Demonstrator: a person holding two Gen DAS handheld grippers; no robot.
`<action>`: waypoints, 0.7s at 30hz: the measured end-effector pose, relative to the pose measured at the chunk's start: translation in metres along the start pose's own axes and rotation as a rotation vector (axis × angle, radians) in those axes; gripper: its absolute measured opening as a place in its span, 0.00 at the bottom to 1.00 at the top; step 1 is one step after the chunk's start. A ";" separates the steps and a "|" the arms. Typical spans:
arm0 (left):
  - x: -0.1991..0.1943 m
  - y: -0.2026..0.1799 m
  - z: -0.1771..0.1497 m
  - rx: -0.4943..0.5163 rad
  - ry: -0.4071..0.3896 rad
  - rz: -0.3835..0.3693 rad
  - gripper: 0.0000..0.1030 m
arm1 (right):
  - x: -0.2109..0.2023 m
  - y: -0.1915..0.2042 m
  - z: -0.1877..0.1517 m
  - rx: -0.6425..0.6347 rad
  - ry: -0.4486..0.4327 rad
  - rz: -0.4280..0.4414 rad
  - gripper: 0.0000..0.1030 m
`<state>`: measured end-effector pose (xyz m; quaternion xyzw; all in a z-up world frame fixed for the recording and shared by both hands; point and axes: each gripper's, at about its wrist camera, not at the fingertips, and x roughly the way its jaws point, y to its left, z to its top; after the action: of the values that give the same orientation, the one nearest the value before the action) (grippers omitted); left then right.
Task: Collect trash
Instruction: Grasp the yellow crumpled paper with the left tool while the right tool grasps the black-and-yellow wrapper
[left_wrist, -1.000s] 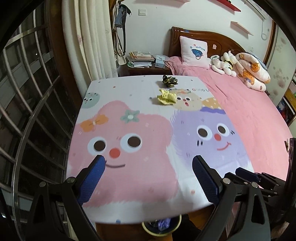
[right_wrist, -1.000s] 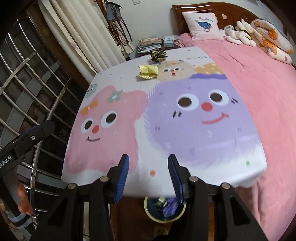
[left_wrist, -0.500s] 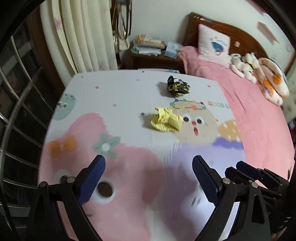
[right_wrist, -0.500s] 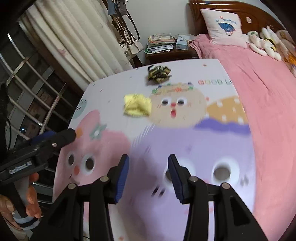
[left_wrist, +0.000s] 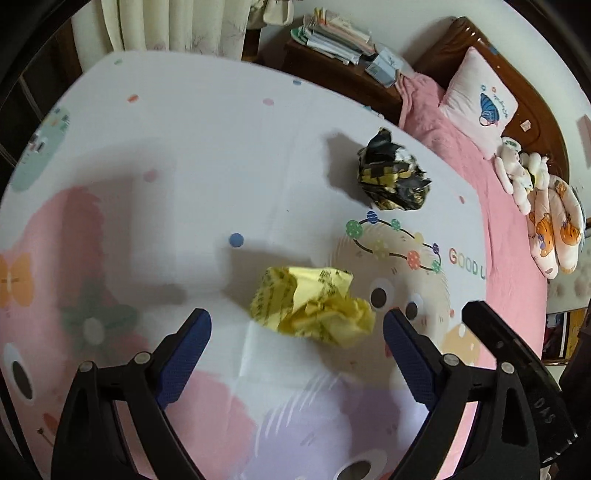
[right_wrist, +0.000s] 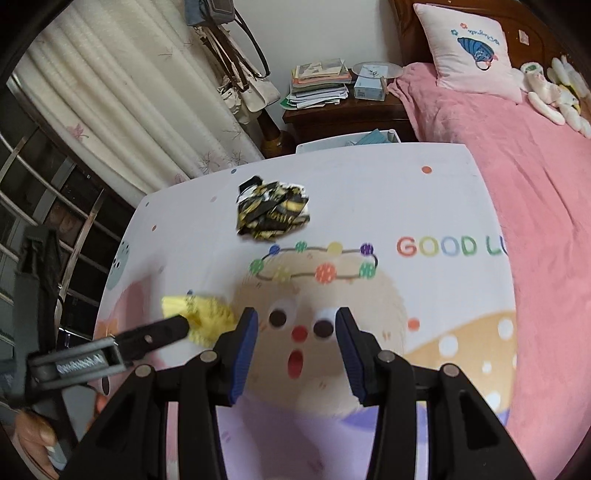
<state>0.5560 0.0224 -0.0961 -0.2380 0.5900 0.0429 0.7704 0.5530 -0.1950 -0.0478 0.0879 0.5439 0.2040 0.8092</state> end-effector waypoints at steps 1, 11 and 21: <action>0.006 -0.001 0.002 -0.005 0.010 -0.005 0.81 | 0.002 -0.002 0.003 0.004 0.001 0.005 0.43; 0.037 -0.019 0.004 -0.048 0.037 -0.085 0.30 | 0.027 -0.004 0.029 0.019 0.015 0.054 0.49; 0.000 -0.029 0.038 0.061 -0.131 0.092 0.28 | 0.050 0.011 0.064 0.085 -0.016 0.138 0.73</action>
<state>0.6005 0.0125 -0.0797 -0.1839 0.5497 0.0759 0.8113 0.6252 -0.1587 -0.0614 0.1614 0.5383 0.2353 0.7930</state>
